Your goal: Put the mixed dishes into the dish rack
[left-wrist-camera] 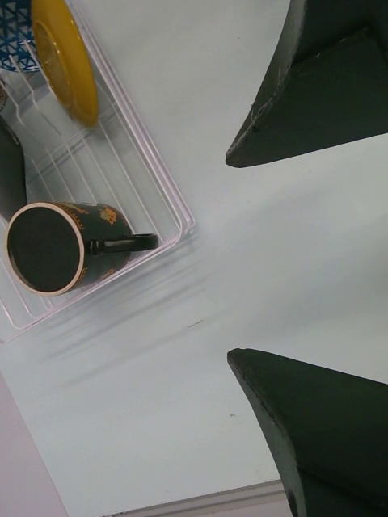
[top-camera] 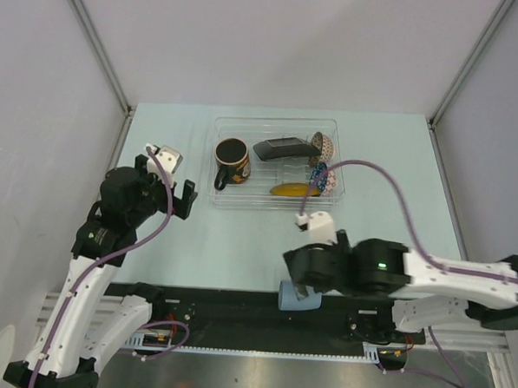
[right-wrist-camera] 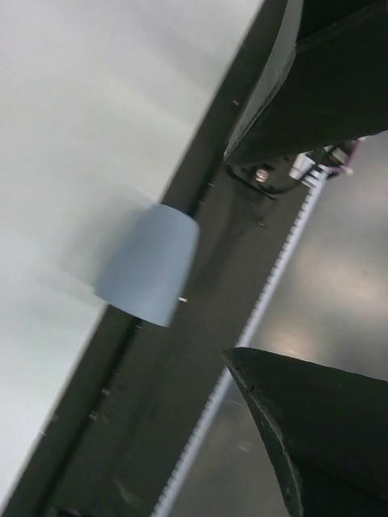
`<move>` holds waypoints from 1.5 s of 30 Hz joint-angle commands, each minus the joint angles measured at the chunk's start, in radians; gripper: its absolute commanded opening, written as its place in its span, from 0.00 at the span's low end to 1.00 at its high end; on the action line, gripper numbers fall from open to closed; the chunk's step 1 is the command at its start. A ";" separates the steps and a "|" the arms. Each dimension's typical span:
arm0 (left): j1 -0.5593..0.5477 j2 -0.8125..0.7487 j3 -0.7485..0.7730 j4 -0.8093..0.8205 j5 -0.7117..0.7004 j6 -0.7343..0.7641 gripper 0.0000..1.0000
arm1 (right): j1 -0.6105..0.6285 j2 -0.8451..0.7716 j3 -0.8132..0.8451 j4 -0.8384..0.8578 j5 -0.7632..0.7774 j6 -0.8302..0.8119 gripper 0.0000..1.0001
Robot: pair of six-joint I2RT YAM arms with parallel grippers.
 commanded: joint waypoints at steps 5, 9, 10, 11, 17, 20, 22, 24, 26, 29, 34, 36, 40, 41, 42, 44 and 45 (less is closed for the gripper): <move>0.007 -0.005 -0.015 -0.001 0.041 0.038 1.00 | 0.131 -0.081 -0.255 0.033 -0.232 0.276 1.00; 0.007 0.002 -0.006 0.003 0.043 0.035 1.00 | 0.124 -0.052 -0.333 0.132 -0.263 0.262 1.00; 0.009 0.002 -0.004 0.005 0.041 0.036 1.00 | 0.119 -0.052 -0.348 0.149 -0.266 0.259 1.00; 0.007 0.007 -0.002 0.005 0.037 0.036 1.00 | 0.113 -0.053 -0.368 0.165 -0.266 0.260 1.00; 0.007 0.016 -0.002 0.013 0.033 0.038 1.00 | 0.029 -0.096 -0.476 0.297 -0.206 0.205 0.89; 0.007 0.022 0.008 0.013 0.030 0.036 1.00 | -0.033 -0.077 -0.536 0.387 -0.233 0.159 0.84; 0.007 0.025 0.017 0.011 0.023 0.038 1.00 | -0.065 -0.061 -0.542 0.421 -0.221 0.113 0.76; 0.007 0.029 0.025 0.011 0.017 0.041 1.00 | -0.103 -0.060 -0.542 0.440 -0.217 0.067 0.72; 0.007 0.035 0.030 0.010 0.009 0.038 1.00 | -0.149 -0.050 -0.540 0.440 -0.250 0.033 0.72; 0.007 0.035 0.039 0.005 0.003 0.039 1.00 | -0.150 -0.050 -0.536 0.403 -0.289 0.030 0.73; 0.007 0.036 0.033 0.014 -0.002 0.040 0.99 | -0.114 -0.052 -0.539 0.360 -0.330 0.035 0.74; 0.007 0.039 0.033 0.017 0.001 0.033 1.00 | -0.093 -0.044 -0.540 0.348 -0.350 0.033 0.74; 0.007 0.033 0.041 0.013 0.009 0.027 1.00 | -0.062 0.002 -0.546 0.337 -0.362 0.030 0.77; 0.007 0.032 0.045 0.010 0.012 0.021 1.00 | -0.065 0.018 -0.548 0.349 -0.367 0.021 0.77; 0.007 0.030 0.053 0.005 0.024 0.017 1.00 | -0.076 0.029 -0.546 0.357 -0.367 0.013 0.77; 0.007 0.030 0.065 -0.015 0.046 0.001 1.00 | -0.097 0.040 -0.546 0.369 -0.376 -0.002 0.77; 0.009 0.024 0.077 -0.027 0.076 -0.006 1.00 | -0.111 0.037 -0.546 0.372 -0.379 -0.011 0.77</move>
